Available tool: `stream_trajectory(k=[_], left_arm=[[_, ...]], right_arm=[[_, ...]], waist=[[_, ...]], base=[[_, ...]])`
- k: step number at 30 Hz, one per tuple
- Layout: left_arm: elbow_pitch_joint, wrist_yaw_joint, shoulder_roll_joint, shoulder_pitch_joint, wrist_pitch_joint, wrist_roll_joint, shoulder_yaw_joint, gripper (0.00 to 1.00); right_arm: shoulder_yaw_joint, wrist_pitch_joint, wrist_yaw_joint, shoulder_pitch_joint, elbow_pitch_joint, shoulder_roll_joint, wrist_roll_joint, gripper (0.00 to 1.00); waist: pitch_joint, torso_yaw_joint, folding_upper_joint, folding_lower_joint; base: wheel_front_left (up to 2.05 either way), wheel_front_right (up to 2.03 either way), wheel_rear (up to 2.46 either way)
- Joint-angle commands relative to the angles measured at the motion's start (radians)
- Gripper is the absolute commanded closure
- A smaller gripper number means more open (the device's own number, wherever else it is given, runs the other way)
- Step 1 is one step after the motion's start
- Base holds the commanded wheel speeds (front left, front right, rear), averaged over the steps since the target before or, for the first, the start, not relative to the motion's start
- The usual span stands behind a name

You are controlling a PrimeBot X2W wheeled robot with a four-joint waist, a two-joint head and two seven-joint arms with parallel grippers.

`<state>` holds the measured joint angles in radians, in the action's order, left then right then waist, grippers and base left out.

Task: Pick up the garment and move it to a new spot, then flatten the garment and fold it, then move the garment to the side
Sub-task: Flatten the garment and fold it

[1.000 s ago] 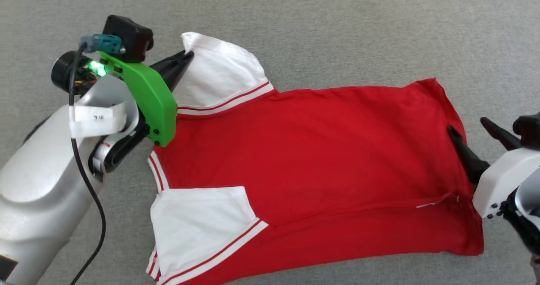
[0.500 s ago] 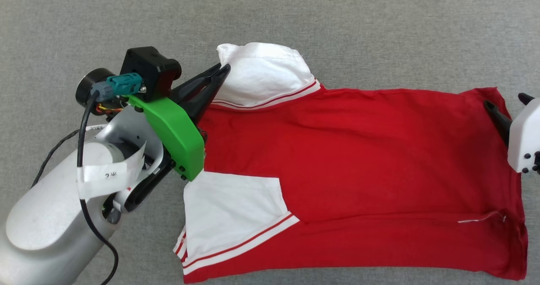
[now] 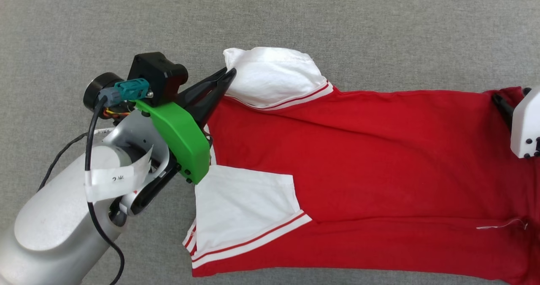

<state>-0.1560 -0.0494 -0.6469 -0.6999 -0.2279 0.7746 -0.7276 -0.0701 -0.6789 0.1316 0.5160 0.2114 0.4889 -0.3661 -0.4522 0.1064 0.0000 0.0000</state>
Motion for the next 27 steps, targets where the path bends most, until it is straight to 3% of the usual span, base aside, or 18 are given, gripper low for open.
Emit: stream_trajectory(k=[1,2,15,27], left_arm=[[0.010,0.001,0.004,0.013,0.008,0.001,0.003,1.00],[0.016,0.002,0.004,0.015,0.010,0.002,0.003,1.00],[0.109,-0.010,0.000,0.076,0.071,0.038,0.027,1.00],[0.078,-0.046,-0.029,0.231,0.098,0.080,0.014,1.00]], right_arm=[[-0.014,0.005,-0.001,0.000,0.026,-0.004,-0.008,0.76],[-0.015,0.014,-0.001,0.004,0.033,-0.004,-0.009,1.00],[0.047,0.195,-0.001,-0.027,0.053,-0.035,-0.079,1.00],[0.095,0.333,-0.001,-0.246,-0.027,-0.028,-0.194,1.00]], waist=[[0.002,-0.001,0.0000,0.0000],[0.004,-0.002,0.0000,0.0000],[0.111,-0.023,0.0000,0.0000],[0.234,-0.027,0.0000,0.0000]], base=[[0.00,0.00,0.00],[0.00,0.00,0.00],[0.00,0.00,0.00],[0.00,0.00,0.00]])
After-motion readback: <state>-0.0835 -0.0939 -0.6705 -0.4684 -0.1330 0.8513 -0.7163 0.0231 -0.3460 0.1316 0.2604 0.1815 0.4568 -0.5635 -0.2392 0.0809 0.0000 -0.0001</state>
